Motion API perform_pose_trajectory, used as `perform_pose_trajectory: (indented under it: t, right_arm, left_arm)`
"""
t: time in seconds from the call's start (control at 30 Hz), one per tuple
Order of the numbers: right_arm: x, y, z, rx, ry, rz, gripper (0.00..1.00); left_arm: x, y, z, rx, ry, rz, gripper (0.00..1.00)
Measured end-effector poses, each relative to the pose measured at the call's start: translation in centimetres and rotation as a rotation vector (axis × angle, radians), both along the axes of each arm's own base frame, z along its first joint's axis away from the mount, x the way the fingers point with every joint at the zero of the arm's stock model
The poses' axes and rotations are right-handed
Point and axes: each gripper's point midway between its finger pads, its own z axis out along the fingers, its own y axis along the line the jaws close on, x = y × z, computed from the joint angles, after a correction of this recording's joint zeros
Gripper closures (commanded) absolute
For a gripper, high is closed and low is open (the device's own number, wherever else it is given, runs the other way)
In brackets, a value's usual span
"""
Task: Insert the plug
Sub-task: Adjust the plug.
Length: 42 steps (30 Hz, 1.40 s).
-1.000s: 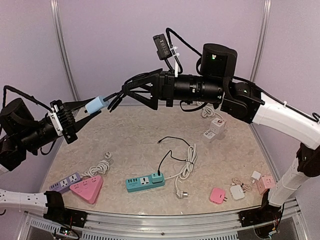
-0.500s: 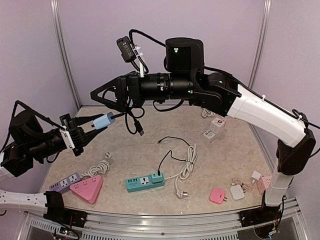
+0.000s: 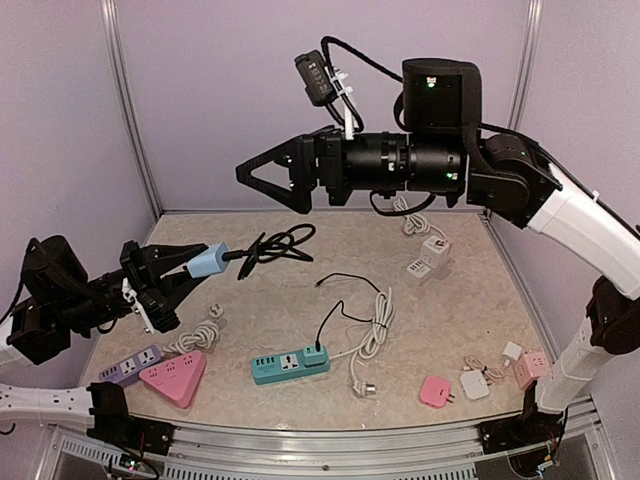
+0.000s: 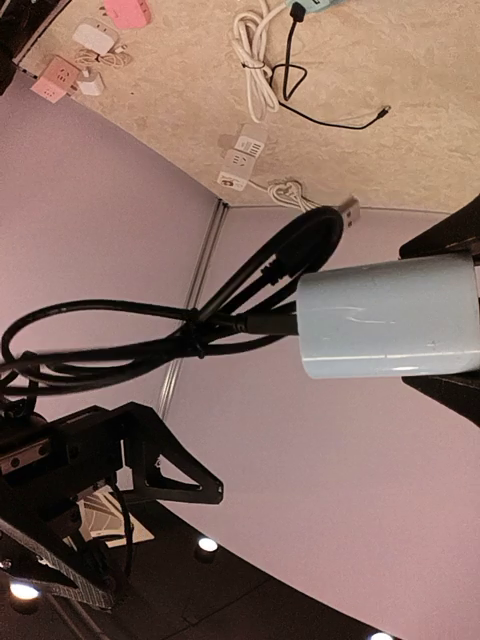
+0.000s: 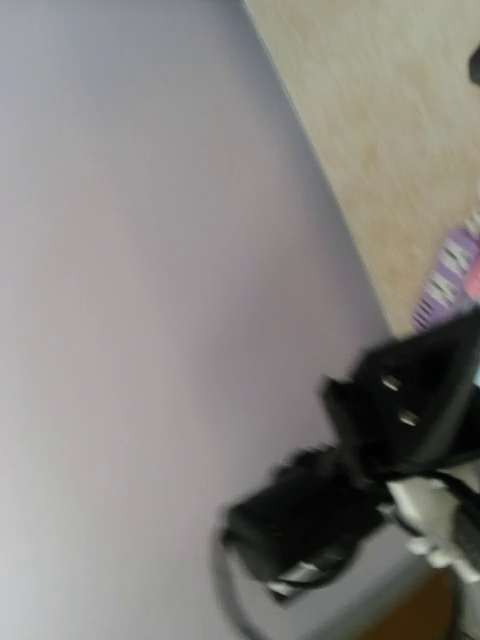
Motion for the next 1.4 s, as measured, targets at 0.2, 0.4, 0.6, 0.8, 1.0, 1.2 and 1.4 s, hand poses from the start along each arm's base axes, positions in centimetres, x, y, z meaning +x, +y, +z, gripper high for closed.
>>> perform_pose_trajectory:
  t: [0.2, 0.4, 0.6, 0.8, 1.0, 1.2, 1.4]
  right_arm:
    - [1.5, -2.5, 2.6, 0.037, -0.021, -0.128, 0.00]
    - [2.6, 3.2, -4.1, -0.138, 0.006, -0.075, 0.02]
    - [0.7, 5.9, -9.5, -0.263, 0.035, 0.044, 0.10]
    - [-1.2, 6.0, -10.4, -0.268, 0.049, 0.130, 0.11]
    - [-1.9, 5.7, -11.7, -0.276, 0.062, 0.166, 0.23]
    - [-2.2, 6.1, -10.6, -0.229, 0.054, 0.187, 0.42]
    - [-2.6, 6.2, -9.9, -0.199, 0.054, 0.216, 0.53]
  left_arm:
    - [-0.3, -0.2, 0.3, 0.024, -0.100, -0.014, 1.00]
    - [-0.4, -0.4, 0.6, 0.014, -0.115, -0.021, 1.00]
    - [-0.3, -0.7, -0.2, 0.020, -0.082, -0.025, 1.00]
    - [0.0, -0.6, 0.2, -0.011, -0.056, -0.013, 1.00]
    - [0.0, -0.7, -0.2, -0.010, -0.032, -0.015, 1.00]
    - [0.1, -0.8, 0.0, -0.018, -0.033, -0.015, 1.00]
    - [0.0, -0.7, 0.5, -0.035, -0.041, -0.019, 1.00]
